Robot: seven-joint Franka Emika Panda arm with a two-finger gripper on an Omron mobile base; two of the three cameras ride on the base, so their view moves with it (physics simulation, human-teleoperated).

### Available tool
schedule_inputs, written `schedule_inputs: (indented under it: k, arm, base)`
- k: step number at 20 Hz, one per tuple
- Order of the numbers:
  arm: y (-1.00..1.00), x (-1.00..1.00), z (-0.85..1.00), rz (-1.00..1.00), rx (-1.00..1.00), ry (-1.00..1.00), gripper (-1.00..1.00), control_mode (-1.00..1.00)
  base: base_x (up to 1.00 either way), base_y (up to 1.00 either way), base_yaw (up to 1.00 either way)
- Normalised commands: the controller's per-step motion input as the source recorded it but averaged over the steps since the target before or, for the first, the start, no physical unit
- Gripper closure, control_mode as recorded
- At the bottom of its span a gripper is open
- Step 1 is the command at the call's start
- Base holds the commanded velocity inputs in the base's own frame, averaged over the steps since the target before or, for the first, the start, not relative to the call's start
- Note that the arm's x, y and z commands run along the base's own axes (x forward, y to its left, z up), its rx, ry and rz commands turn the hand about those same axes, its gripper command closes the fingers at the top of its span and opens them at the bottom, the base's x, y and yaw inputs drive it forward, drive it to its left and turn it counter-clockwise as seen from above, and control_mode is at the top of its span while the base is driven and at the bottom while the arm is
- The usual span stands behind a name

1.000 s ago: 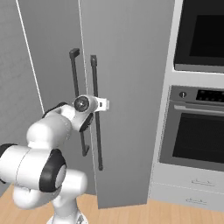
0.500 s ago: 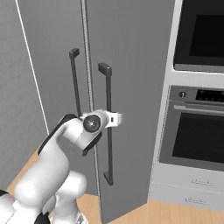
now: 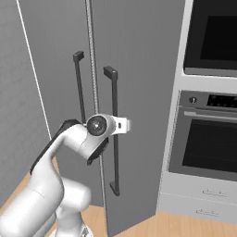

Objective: Take the strawberry from the fridge and place it on top of the pancake, located on the dining counter.

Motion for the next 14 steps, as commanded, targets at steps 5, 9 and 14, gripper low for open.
schedule_inputs:
  k: [5,9,14]
  arm:
    - [-0.23,-0.93,0.35,0.01,0.00,-0.06,-1.00,-1.00]
    - [0.26,-0.90,0.28,-0.02,-0.07,-0.04,-1.00,-1.00]
    - [0.61,-0.47,0.37,-0.01,-0.17,0.00,-1.00,-1.00]
  base:
    - [0.00,0.00,0.00]
    - [0.00,0.00,0.00]
    - [0.00,0.00,0.00]
